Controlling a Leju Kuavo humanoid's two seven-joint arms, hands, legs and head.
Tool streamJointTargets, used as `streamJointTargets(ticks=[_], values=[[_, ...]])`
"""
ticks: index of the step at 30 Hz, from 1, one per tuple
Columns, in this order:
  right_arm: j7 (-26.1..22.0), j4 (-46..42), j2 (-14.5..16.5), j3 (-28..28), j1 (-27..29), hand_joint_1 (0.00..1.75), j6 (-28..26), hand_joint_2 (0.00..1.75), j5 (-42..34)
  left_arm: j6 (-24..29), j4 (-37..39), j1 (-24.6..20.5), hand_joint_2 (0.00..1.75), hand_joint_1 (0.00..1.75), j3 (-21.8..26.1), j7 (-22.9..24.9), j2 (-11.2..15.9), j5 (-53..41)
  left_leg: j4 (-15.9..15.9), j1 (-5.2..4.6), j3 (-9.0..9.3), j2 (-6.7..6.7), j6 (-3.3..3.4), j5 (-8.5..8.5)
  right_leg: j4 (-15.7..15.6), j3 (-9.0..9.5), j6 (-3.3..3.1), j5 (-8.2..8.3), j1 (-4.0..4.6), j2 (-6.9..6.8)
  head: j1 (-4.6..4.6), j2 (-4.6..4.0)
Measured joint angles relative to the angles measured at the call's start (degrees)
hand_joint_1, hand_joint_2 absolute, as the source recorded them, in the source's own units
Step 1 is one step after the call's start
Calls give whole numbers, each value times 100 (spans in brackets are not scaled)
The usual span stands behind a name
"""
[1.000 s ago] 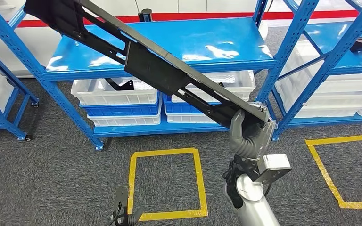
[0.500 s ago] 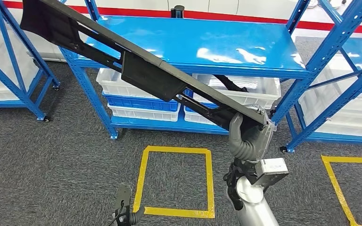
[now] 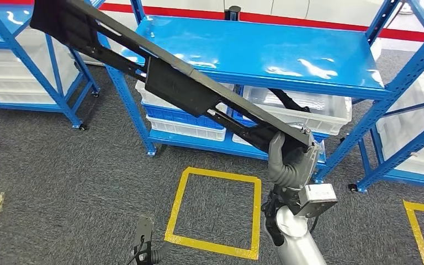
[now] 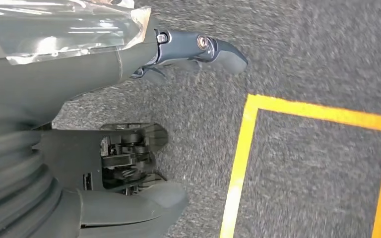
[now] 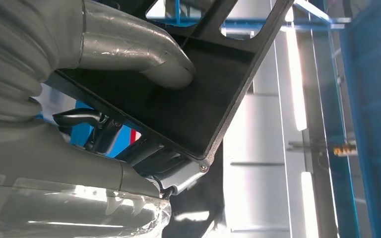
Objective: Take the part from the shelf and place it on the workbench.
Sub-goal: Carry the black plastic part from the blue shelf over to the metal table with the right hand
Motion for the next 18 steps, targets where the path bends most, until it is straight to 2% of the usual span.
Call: streamJointTargets(ticks=[1,2,4,5,7,8,9,10,11,12,13,14,15,16,18], values=[[-3,3,-1,0,2,175,1,175,-4,1,-1,-1,175,0,-1,0,0,-3,-326,5,188,46,9,173,1,3,1,-1,1,-63,-1,0],[-10,4,-4,-1,1,175,4,175,-21,4,-3,-5,175,0,-4,0,-1,-13,-762,3,429,150,24,345,2,8,7,-5,5,-116,-1,0],[-42,9,-44,-35,-3,175,46,175,-133,54,-6,-26,175,0,-39,1,-22,-79,-1399,-43,765,327,78,529,9,-4,34,-14,54,-212,1,1],[-59,21,-86,-72,-5,175,84,175,-234,104,-7,-40,175,0,-74,7,-37,-141,-1510,-70,807,358,108,536,10,-11,52,-16,77,-261,4,1],[-80,82,-198,-203,-20,175,173,175,-489,215,-9,-75,175,0,-182,60,-62,-271,-1532,-103,776,242,184,555,-1,-12,108,-13,95,-369,11,1],[-85,126,-257,-293,-30,175,202,175,-595,245,-16,-95,175,0,-259,114,-75,-285,-1553,-99,775,179,226,578,19,-22,139,-36,85,-348,12,1],[-87,172,-312,-399,-38,175,220,175,-676,248,-27,-121,175,0,-358,187,-89,-240,-1576,-88,775,116,271,606,116,-66,158,-104,76,-251,13,1],[-89,214,-362,-517,-38,175,216,175,-719,220,-43,-154,175,0,-485,272,-104,-133,-1598,-70,775,51,312,634,342,-170,159,-227,70,-104,23,1],[-90,245,-403,-634,-27,175,192,175,-724,167,-56,-187,175,0,-637,362,-119,21,-1604,-58,763,-12,341,653,687,-336,143,-390,57,70,34,1],[-90,265,-430,-745,-1,175,147,175,-710,100,-66,-221,175,0,-806,459,-125,199,-1604,-54,745,-83,364,667,1098,-529,124,-556,59,188,45,1],[-90,276,-449,-849,41,175,84,175,-685,31,-70,-252,175,0,-993,562,-128,390,-1603,-55,729,-158,376,678,1460,-705,120,-675,59,246,54,1],[-91,280,-460,-941,95,175,19,175,-659,-26,-70,-282,175,0,-1195,666,-130,573,-1602,-55,717,-235,381,687,1656,-804,137,-712,59,268,55,1],[-91,276,-470,-1021,155,175,-41,175,-640,-69,-72,-318,175,0,-1424,764,-131,747,-1598,-53,712,-314,378,695,1613,-787,174,-651,54,280,55,1],[-92,268,-481,-1088,211,175,-86,175,-633,-95,-80,-356,175,0,-1649,848,-131,910,-1591,-48,710,-390,370,702,1354,-663,222,-517,44,299,55,1],[-92,250,-521,-1182,297,175,-137,175,-681,-100,-116,-440,175,0,-2095,954,-130,1225,-1552,-52,690,-527,335,705,527,-259,305,-207,4,473,56,1]])
